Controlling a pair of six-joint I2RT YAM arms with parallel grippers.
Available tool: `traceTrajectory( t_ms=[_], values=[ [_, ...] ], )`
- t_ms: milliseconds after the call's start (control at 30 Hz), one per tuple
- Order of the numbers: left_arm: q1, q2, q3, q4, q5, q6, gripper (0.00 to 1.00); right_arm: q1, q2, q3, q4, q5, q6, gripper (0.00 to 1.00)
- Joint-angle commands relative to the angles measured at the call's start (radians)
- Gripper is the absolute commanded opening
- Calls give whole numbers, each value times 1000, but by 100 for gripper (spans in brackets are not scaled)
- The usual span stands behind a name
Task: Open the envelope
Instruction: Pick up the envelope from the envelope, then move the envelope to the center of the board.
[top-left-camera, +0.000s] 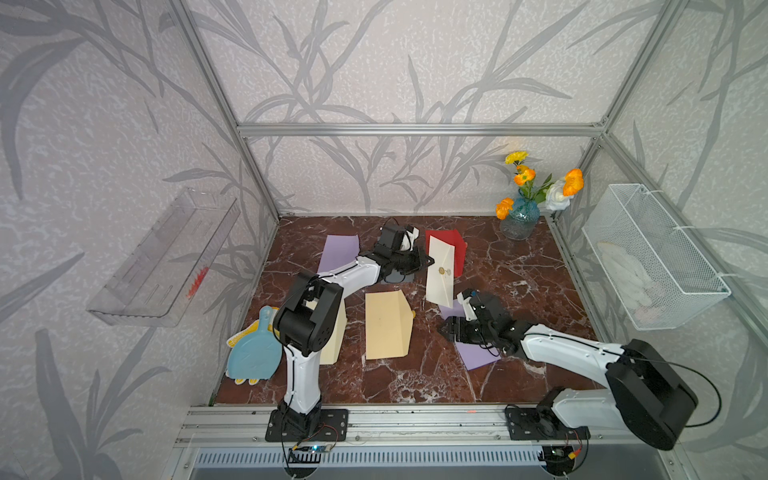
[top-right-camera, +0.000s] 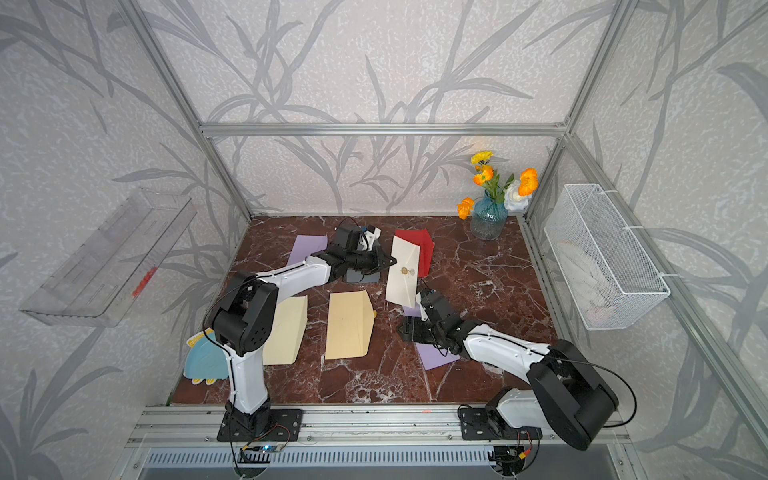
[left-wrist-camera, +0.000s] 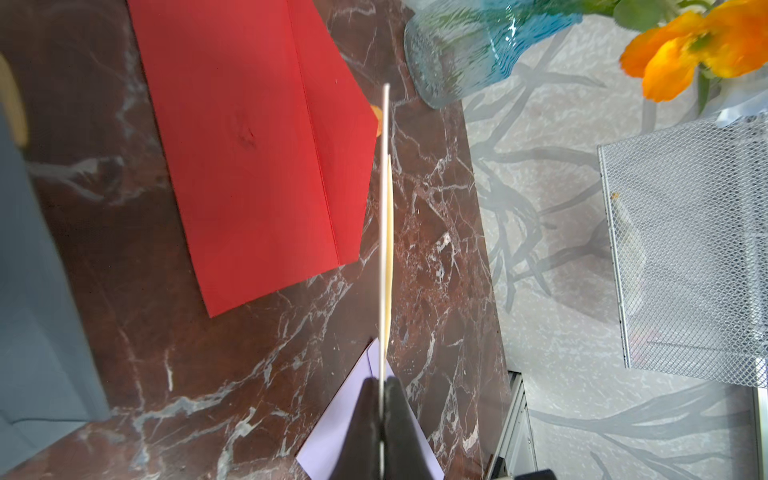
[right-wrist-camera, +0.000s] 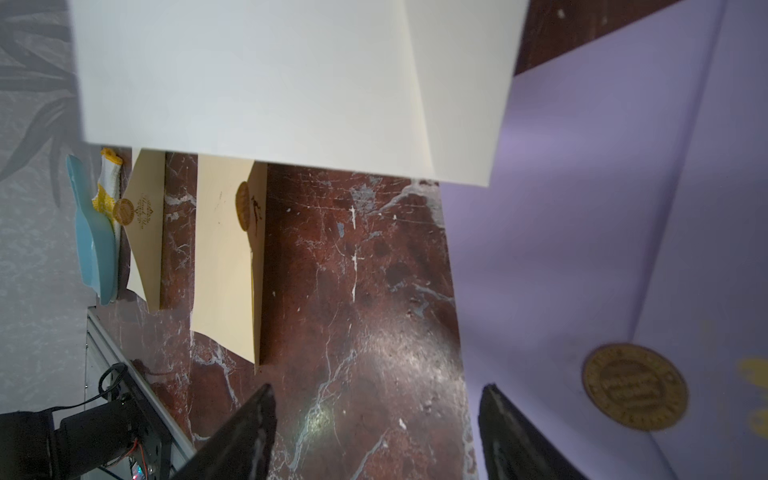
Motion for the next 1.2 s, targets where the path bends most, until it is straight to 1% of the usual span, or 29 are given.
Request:
traceTrajectory(
  t_ms=[0,233,367,533,833,967,1100,1167],
  values=[
    [25,-52,17,-45,-29,41,0,11,57,32,59,-18,-3,76],
    [69,-93,-10,-72,-54,65,0,27,142,65,82,-41,-4,76],
    [83,-100,-23,-65,-46,63,0,28,169,70,72,-41,-4,76],
    [100,-113,-37,-57,-44,64,0,21,145,66,-26,37,-22,76],
    [117,-123,-56,-32,-27,48,0,-71,-3,15,-170,149,-36,76],
    [117,-129,-61,-24,-15,42,0,-117,-5,23,-186,178,-47,77],
    [117,-146,-69,-26,-9,44,0,-169,38,35,-185,172,-63,76],
    [117,-164,-76,-36,-18,52,0,-172,42,44,-160,113,-81,76]
  ],
)
